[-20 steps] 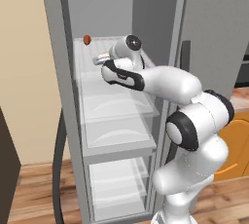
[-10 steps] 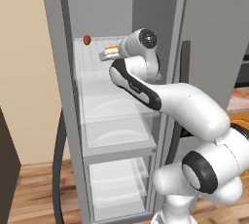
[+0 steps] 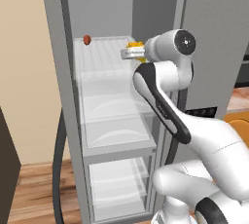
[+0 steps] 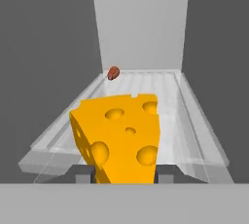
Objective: Pick the cheese from the fridge and the cheese grater from the cabinet and place them next to the salad bowl.
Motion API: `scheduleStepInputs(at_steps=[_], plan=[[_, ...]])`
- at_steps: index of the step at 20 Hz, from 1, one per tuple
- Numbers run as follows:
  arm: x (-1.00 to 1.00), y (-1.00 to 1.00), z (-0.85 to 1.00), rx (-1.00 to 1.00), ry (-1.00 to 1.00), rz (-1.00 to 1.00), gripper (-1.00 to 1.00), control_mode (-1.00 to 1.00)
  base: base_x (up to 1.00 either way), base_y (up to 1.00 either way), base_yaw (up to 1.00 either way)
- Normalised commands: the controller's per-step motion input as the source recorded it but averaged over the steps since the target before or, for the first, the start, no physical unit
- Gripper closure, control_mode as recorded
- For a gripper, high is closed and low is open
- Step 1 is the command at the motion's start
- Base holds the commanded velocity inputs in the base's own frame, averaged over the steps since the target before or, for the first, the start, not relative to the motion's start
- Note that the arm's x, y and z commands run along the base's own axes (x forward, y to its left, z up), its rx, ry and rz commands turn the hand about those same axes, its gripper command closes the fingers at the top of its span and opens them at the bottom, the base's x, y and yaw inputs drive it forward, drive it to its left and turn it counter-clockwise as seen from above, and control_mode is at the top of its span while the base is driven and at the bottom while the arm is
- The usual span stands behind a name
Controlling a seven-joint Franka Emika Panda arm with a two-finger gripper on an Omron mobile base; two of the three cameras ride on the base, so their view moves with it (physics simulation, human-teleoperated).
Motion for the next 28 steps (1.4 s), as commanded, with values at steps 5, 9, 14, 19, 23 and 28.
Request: scheduleStepInputs(at_steps=[5,9,14,19,23,28], plan=[[-1.0,-0.3,0.19,0.0,-0.04,-0.08,1.0,-1.0,0.0,0.0,0.0],[-0.93,-0.11,0.24,0.0,0.0,-0.08,1.0,-1.0,0.0,0.0,0.0],[-0.53,0.0,0.38,0.02,0.08,-0.01,1.0,-1.0,0.0,0.0,0.0],[-0.38,-0.03,0.12,0.07,0.25,0.0,1.0,-1.0,0.0,0.0,0.0],[-0.18,0.0,-0.02,-0.04,0.16,0.0,1.0,-1.0,0.0,0.0,0.0],[-0.19,-0.08,-0.21,-0.08,-0.05,-0.01,1.0,-1.0,0.0,0.0,0.0]])
